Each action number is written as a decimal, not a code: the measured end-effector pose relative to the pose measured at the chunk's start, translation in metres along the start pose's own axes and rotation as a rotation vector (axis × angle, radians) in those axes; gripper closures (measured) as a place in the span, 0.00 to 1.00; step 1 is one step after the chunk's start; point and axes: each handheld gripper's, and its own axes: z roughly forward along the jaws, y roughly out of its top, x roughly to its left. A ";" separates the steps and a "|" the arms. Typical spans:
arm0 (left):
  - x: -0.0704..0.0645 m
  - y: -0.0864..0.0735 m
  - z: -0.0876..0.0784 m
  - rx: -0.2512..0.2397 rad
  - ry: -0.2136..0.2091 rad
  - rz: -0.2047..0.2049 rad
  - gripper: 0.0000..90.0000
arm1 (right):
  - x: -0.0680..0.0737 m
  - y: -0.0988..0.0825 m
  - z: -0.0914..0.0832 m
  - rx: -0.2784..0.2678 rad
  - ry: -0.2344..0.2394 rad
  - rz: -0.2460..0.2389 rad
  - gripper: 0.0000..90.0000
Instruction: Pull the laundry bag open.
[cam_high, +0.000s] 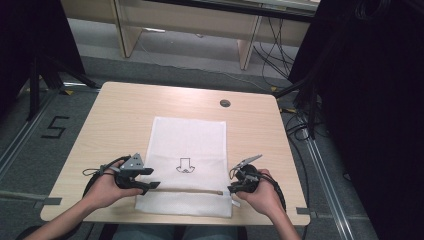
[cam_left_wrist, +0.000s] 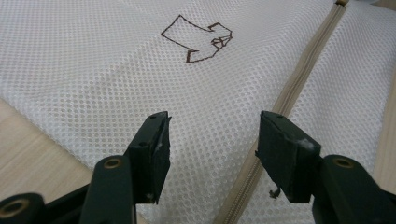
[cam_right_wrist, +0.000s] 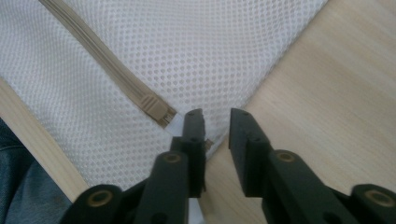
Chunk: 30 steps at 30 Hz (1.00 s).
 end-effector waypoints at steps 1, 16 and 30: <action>-0.001 0.000 -0.001 0.010 0.006 -0.001 0.50 | 0.001 0.001 -0.001 0.000 -0.004 -0.006 0.94; -0.005 0.001 0.002 0.008 -0.014 0.021 0.53 | 0.004 0.003 0.010 0.075 0.086 0.099 1.00; -0.011 0.005 0.006 -0.017 -0.061 0.030 0.56 | 0.006 0.009 0.026 0.138 0.039 0.118 1.00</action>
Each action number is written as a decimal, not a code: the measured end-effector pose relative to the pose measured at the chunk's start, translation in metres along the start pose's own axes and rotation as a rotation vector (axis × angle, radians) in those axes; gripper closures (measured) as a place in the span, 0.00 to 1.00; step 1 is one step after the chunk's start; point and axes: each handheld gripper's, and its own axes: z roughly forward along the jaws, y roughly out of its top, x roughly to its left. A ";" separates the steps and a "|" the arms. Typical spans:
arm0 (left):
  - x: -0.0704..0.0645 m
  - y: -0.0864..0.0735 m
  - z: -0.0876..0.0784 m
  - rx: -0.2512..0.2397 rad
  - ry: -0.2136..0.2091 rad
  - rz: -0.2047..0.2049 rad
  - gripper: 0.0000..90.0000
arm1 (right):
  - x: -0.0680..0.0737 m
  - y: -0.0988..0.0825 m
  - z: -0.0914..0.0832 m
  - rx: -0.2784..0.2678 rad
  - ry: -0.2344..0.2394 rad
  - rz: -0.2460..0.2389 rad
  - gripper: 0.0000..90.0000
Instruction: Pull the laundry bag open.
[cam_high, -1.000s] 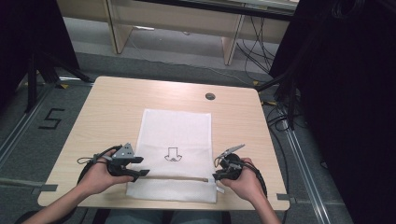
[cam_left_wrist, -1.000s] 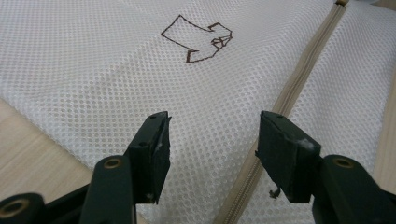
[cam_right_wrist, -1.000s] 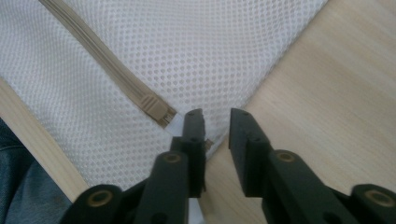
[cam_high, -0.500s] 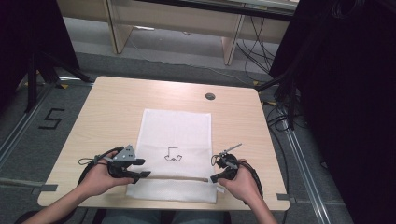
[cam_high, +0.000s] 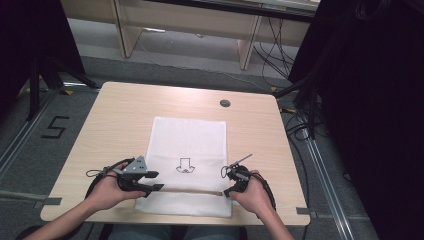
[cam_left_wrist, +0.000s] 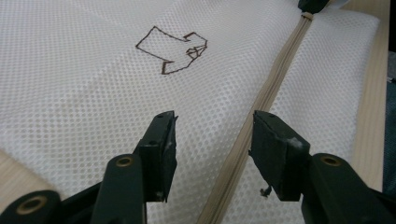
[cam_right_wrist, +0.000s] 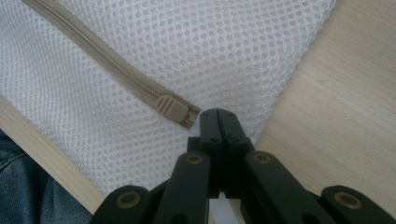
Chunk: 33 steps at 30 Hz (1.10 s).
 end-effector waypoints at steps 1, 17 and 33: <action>-0.002 0.001 0.002 0.003 0.005 0.000 0.56 | 0.000 0.000 0.000 0.003 -0.004 0.000 1.00; -0.025 0.038 0.035 -0.004 -0.057 0.072 0.67 | 0.001 0.000 0.001 0.002 -0.029 -0.028 1.00; -0.049 0.073 0.070 0.025 -0.118 0.147 0.74 | 0.002 -0.002 0.001 -0.016 -0.029 -0.023 1.00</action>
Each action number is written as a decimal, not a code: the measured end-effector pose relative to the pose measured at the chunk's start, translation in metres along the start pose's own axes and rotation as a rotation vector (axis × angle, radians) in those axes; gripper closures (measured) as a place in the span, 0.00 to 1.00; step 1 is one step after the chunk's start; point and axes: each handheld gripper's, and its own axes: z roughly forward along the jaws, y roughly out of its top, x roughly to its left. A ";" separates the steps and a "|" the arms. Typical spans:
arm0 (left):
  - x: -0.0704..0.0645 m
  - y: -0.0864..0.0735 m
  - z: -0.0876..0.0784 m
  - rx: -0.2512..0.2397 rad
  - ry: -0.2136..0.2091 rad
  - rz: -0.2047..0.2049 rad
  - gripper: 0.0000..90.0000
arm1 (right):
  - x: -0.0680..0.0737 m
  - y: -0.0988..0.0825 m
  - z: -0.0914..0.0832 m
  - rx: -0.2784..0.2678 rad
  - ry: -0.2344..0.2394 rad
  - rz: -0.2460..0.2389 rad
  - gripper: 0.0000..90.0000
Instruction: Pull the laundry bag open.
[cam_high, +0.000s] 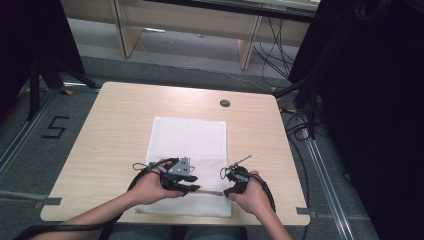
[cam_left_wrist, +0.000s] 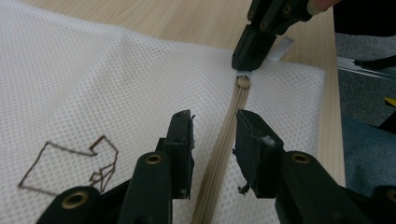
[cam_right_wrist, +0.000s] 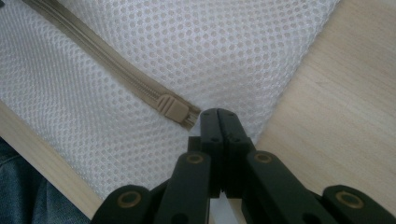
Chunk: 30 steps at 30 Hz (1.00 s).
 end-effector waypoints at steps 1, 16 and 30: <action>-0.001 0.002 0.002 0.001 -0.004 0.012 0.75 | 0.000 0.000 0.000 -0.001 -0.002 -0.001 1.00; -0.009 0.013 0.032 0.030 -0.062 0.020 0.77 | 0.002 0.000 0.000 -0.007 -0.005 -0.022 1.00; -0.016 0.017 0.058 0.057 -0.094 0.042 0.78 | 0.000 0.000 -0.001 -0.004 0.010 -0.009 1.00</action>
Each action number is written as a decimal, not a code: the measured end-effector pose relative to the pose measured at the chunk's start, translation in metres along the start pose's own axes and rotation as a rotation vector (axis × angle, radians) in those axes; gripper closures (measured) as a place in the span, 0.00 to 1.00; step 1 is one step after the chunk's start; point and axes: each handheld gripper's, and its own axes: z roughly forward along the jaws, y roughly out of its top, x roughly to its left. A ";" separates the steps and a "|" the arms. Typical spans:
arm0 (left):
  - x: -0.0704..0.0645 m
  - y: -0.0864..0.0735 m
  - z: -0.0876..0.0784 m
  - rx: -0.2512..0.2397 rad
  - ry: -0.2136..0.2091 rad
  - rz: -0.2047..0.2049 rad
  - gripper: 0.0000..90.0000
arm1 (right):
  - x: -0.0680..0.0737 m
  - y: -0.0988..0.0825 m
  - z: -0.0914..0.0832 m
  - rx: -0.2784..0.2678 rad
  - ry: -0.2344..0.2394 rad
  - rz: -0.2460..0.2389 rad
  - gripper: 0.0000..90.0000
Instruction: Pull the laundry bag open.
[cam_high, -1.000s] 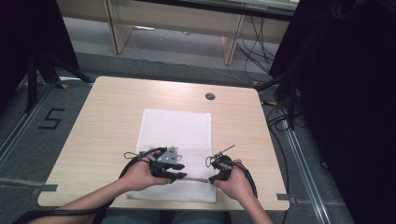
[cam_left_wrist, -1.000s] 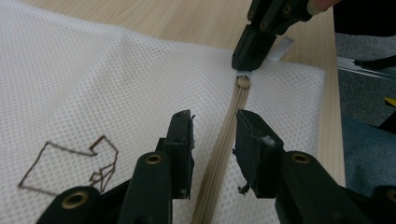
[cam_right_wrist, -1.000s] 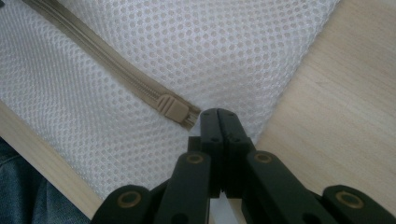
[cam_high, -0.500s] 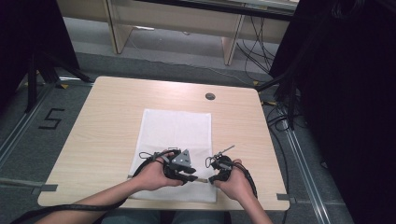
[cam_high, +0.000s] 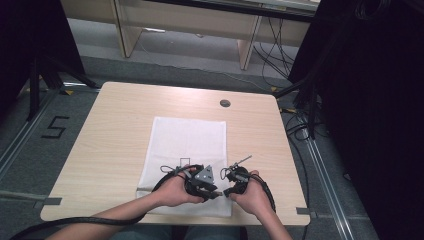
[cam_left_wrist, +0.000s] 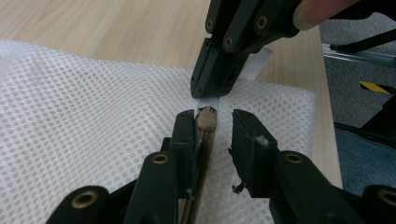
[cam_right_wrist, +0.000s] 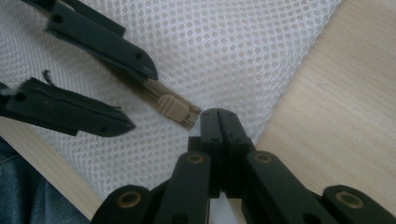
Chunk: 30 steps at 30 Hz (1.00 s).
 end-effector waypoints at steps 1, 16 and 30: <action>0.001 0.000 0.001 0.001 0.000 0.006 0.78 | 0.000 0.000 0.000 0.001 0.002 0.004 1.00; -0.002 0.002 0.016 0.018 0.005 0.012 0.81 | -0.002 -0.001 0.000 -0.012 0.012 0.006 1.00; -0.004 0.006 0.016 0.033 0.032 0.053 0.88 | -0.003 -0.001 0.000 -0.011 0.020 0.014 1.00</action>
